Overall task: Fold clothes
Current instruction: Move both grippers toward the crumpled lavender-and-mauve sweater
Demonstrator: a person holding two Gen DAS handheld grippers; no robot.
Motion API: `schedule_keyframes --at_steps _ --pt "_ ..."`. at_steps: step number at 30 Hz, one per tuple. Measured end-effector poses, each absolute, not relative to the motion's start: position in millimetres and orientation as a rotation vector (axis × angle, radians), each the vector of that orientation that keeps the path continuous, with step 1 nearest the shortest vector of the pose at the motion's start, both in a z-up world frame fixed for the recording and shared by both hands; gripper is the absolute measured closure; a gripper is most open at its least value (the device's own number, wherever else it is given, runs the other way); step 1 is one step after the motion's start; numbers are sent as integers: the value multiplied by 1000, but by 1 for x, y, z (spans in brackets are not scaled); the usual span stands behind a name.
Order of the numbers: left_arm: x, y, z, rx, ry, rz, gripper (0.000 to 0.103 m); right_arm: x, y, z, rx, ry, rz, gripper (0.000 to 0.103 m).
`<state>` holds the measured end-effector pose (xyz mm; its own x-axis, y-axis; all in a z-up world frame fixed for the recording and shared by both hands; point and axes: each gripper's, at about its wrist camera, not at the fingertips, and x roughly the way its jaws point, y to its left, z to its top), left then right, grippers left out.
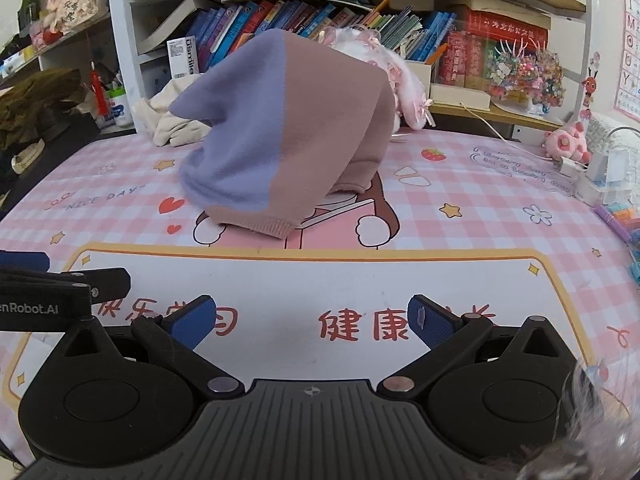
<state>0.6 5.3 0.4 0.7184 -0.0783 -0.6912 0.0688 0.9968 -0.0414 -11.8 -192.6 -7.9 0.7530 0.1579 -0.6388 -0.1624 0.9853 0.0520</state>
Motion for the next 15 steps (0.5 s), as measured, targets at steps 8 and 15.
schedule_keyframes --at_steps 8,15 --pt "1 8 -1 -17 766 -66 0 -13 -187 -7 -40 688 198 0" --pt "3 10 -2 -23 773 -54 0 -12 -188 -9 -39 694 197 0"
